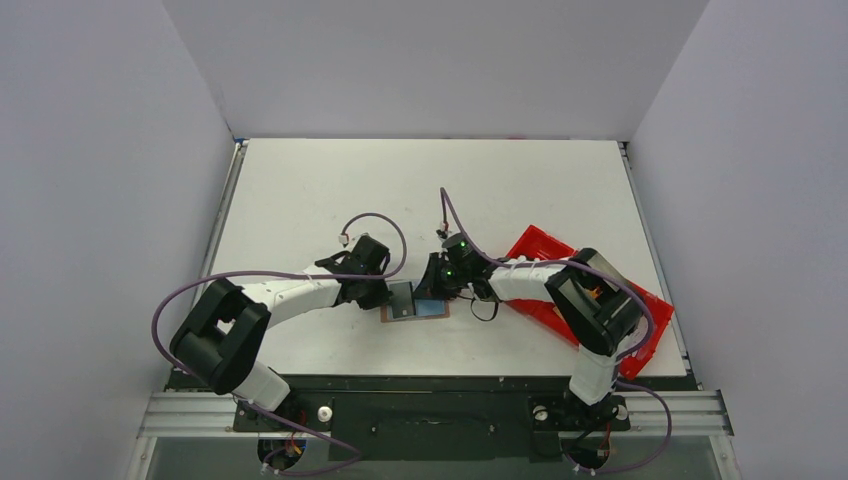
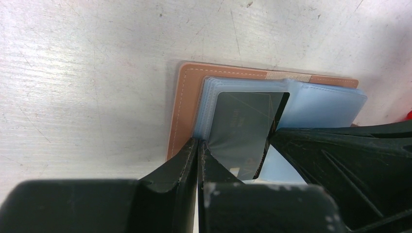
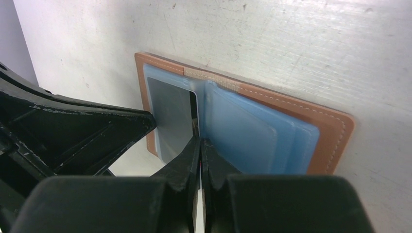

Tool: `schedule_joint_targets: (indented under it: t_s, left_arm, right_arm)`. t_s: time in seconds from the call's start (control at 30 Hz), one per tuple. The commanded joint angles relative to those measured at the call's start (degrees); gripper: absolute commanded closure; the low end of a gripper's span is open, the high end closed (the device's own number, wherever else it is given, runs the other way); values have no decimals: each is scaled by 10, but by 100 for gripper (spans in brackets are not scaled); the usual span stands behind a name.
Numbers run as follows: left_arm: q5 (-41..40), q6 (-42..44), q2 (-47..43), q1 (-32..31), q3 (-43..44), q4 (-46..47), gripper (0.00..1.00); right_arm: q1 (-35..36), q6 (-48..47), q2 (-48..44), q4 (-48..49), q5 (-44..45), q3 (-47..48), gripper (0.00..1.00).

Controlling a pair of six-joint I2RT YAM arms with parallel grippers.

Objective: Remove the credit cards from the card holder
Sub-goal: Remove the credit card from the card holder.

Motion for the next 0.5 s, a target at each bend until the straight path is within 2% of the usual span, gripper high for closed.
schedule_joint_targets:
  t_s: [0.0,0.33,0.47]
  left_arm:
    - [-23,12,67,2,-60,-98,100]
    - [-21,11,66,4,-68,-95,100]
    - [-21,11,68,4,-68,-93,100]
  right_arm:
    - [-12,-24,-32,-35,39,-11,100]
    - [-15,-30,-44,-44,40,-10,100]
    - [-14,-14,-39,6,6,-23,87]
